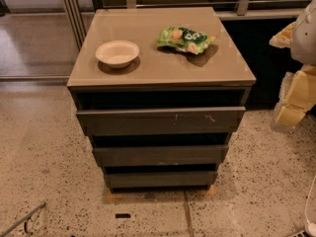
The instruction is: Open middle drawer
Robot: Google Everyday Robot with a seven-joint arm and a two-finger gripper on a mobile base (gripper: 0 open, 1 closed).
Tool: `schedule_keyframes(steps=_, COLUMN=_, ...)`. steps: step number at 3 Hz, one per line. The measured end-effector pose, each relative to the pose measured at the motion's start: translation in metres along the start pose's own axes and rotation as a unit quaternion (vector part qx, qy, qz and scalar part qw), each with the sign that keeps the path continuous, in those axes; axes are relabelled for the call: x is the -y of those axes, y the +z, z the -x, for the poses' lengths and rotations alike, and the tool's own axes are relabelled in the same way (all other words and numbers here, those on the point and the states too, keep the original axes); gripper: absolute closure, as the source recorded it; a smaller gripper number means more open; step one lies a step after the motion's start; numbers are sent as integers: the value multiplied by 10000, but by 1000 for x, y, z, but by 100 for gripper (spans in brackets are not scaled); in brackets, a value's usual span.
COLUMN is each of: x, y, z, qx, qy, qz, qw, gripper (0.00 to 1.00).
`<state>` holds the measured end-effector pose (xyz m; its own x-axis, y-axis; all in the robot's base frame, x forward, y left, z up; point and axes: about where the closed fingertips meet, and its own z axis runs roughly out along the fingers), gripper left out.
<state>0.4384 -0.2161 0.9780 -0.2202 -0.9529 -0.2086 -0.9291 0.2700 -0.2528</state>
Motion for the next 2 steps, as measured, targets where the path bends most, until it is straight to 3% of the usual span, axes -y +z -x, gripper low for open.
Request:
schedule_keyframes(steps=1, x=-2, y=9, z=1, qx=7, qy=-62, qz=-35, qw=10000, gripper=0)
schedule_keyframes(steps=2, x=-13, y=43, z=3, qx=155, qy=-93, qz=141, qw=9997, gripper=0)
